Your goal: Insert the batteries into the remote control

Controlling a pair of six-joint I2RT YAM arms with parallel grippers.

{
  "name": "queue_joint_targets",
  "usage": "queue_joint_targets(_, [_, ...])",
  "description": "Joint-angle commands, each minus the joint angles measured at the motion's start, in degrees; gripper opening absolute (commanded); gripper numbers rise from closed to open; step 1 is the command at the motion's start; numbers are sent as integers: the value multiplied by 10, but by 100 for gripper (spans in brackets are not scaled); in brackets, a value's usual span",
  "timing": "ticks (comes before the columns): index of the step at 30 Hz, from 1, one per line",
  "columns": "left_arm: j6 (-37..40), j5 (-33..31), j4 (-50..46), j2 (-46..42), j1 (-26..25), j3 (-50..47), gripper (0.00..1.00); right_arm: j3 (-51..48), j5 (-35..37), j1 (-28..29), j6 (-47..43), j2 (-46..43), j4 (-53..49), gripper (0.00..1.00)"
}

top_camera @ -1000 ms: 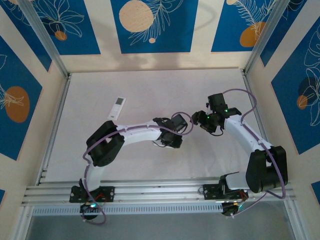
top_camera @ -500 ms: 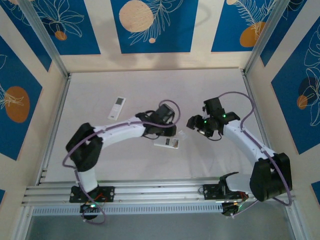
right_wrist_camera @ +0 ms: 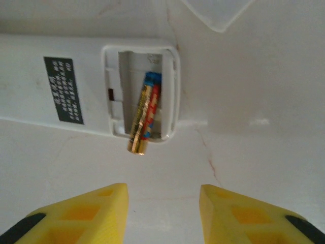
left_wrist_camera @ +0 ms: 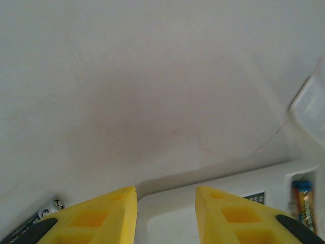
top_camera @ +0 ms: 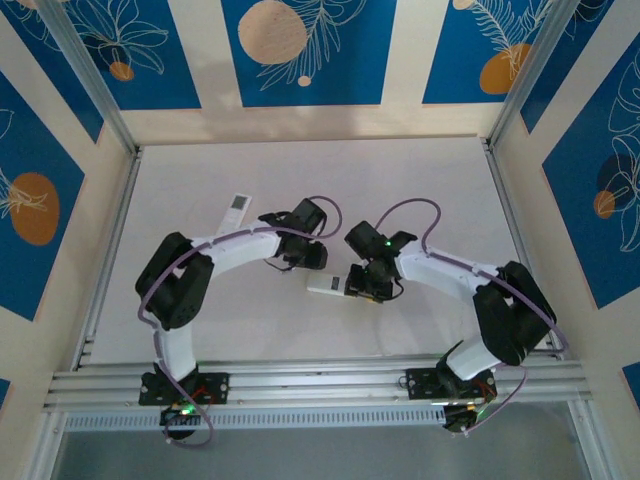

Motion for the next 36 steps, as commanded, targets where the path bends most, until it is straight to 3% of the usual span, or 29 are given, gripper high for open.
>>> queue_joint_targets(1, [24, 19, -22, 8, -2, -10, 36, 26, 4, 10, 8, 16, -14, 40])
queue_joint_targets(7, [30, 25, -22, 24, -3, -17, 35, 35, 4, 11, 4, 46, 2, 30])
queue_joint_targets(21, [34, 11, -25, 35, -3, -26, 33, 59, 29, 12, -4, 89, -13, 22])
queue_joint_targets(24, [36, 10, -28, 39, -3, -25, 33, 65, 31, 10, -4, 92, -19, 24])
queue_joint_targets(29, [39, 11, -29, 39, -4, -24, 33, 77, 12, 13, -5, 80, -25, 34])
queue_joint_targets(36, [36, 13, -28, 38, -6, -26, 32, 86, 22, 10, 7, 81, -23, 36])
